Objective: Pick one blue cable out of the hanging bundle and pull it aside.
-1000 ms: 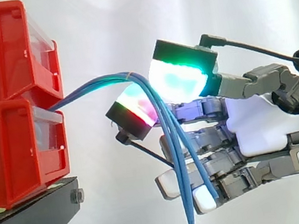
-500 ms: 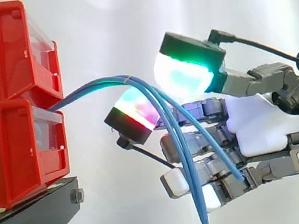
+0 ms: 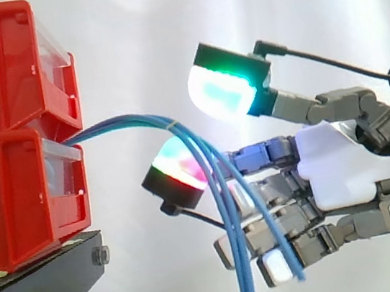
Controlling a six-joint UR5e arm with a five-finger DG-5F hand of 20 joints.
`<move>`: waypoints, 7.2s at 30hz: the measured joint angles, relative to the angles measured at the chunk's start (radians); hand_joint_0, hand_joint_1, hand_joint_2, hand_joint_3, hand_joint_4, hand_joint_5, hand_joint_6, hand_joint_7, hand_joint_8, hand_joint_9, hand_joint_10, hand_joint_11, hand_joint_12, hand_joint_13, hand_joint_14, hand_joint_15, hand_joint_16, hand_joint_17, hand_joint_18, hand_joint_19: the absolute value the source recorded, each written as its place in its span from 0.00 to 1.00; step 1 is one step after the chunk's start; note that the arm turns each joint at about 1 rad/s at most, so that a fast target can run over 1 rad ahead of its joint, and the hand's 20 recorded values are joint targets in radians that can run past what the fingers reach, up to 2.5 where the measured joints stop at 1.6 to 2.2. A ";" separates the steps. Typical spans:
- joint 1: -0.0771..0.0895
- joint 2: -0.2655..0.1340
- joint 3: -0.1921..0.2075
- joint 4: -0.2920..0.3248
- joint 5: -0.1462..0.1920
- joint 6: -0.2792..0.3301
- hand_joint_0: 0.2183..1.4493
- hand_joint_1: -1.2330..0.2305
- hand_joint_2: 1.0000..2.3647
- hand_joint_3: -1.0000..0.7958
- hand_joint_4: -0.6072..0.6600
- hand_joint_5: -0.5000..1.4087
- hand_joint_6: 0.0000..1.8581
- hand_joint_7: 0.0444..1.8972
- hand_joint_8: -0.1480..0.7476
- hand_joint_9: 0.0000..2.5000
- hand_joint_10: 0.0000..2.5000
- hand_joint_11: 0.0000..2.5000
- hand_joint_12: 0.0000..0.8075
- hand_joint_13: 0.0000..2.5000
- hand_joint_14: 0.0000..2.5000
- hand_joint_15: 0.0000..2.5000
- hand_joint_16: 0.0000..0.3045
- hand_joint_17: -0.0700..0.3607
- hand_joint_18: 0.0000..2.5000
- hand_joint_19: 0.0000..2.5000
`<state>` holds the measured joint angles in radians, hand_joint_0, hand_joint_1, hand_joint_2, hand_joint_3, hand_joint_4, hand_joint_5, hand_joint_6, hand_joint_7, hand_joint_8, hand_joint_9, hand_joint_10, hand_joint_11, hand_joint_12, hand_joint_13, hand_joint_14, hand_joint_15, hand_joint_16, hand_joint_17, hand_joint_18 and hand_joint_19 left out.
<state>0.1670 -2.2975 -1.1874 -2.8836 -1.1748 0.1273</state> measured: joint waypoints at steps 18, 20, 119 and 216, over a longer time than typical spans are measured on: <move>0.047 -0.028 0.000 0.079 0.106 -0.017 0.25 0.45 0.00 0.28 0.50 0.15 0.48 0.35 0.49 0.43 0.01 0.34 0.47 0.38 0.01 0.25 0.18 0.45 0.35 0.29; 0.051 -0.027 0.000 0.087 0.108 -0.010 0.27 0.45 0.00 0.30 0.49 0.15 0.48 0.36 0.49 0.43 0.01 0.35 0.46 0.38 0.01 0.25 0.17 0.44 0.34 0.29; 0.044 -0.021 0.000 -0.006 0.084 0.016 0.28 0.51 0.01 0.33 0.50 0.20 0.48 0.50 0.48 0.52 0.01 0.35 0.44 0.40 0.01 0.27 0.16 0.42 0.33 0.30; 0.022 0.056 0.000 -0.174 0.090 -0.011 0.27 0.49 0.01 0.44 0.51 0.21 0.48 0.49 0.54 0.57 0.01 0.29 0.50 0.44 0.01 0.24 0.21 0.50 0.39 0.26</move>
<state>0.1887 -2.2412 -1.1875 -3.0573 -1.0845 0.1166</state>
